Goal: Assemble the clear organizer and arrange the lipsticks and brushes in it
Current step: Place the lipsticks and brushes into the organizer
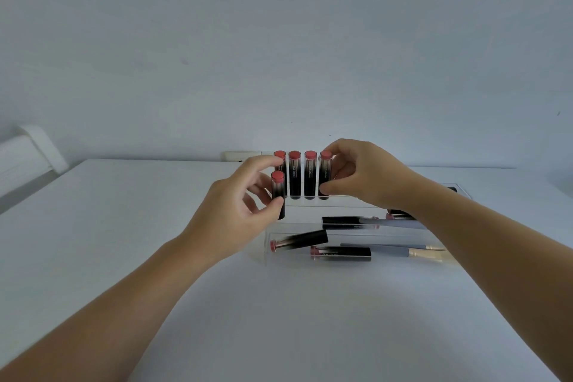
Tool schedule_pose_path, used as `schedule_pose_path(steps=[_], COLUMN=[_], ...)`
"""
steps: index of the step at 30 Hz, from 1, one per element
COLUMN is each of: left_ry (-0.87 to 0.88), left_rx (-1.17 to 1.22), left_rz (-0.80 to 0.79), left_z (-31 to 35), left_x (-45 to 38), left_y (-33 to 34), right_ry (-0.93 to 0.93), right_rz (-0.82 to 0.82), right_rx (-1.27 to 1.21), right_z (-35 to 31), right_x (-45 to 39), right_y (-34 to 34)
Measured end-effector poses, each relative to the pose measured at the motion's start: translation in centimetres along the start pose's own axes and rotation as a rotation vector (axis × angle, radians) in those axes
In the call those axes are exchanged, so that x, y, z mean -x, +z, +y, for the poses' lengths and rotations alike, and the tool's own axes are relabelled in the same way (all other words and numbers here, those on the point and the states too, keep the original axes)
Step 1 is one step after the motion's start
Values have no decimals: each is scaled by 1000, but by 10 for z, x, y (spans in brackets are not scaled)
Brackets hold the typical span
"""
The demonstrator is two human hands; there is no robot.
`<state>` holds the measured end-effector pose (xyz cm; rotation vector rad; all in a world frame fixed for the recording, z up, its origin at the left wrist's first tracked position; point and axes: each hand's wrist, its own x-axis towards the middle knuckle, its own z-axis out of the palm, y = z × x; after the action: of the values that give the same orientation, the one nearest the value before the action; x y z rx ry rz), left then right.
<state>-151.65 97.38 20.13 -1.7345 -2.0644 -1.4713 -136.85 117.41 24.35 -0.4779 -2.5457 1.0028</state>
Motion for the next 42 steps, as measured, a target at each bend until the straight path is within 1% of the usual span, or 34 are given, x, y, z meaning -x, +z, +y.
schedule_pose_path(steps=[2, 4, 7, 8, 9, 11, 13, 15, 20, 23, 24, 27, 31, 37, 39, 42], left_ry=[42, 74, 94, 101, 105, 92, 68, 62, 50, 62, 89, 216, 280, 124, 94, 107], left_rx=[-77, -133, -168, -179, -185, -180, -172, -166, -156, -259, -307, -437, -455, -407, -374, -379], left_rz=[-2, -3, 1, 3, 4, 5, 7, 8, 19, 16, 17, 54, 123, 15, 16, 52], left_z=[-2, -3, -6, -7, -8, -11, -13, -13, -10, -6, -4, 2, 0, -7, -8, -5], left_x=[1, 2, 3, 3, 3, 2, 1, 1, -2, -3, -3, -6, -7, 6, 9, 8], left_y=[1, 2, 2, 2, 2, 3, 3, 2, 1, 0, 0, 1, 1, -1, 0, 3], right_ry=[1, -12, -104, -133, -150, -166, -166, -174, -198, -224, -234, -272, -301, -349, -358, -367], right_rz=[18, 70, 190, 197, 172, 57, -72, -159, -275, -347, -369, -418, -452, -497, -507, -506], right_rx=[-13, 7, 61, 78, 94, 149, 255, 370, 531, 642, 684, 788, 913, 1019, 1053, 1101], right_z=[1, 2, 2, 1, -1, -3, -4, -5, -10, -13, -15, -20, -23, -29, -31, -31], right_x=[4, 10, 24, 29, 35, 42, 46, 47, 43, 37, 35, 31, 29, 27, 26, 23], right_y=[-6, -12, -20, -22, -23, -23, -19, -16, -13, -12, -12, -13, -14, -15, -15, -14])
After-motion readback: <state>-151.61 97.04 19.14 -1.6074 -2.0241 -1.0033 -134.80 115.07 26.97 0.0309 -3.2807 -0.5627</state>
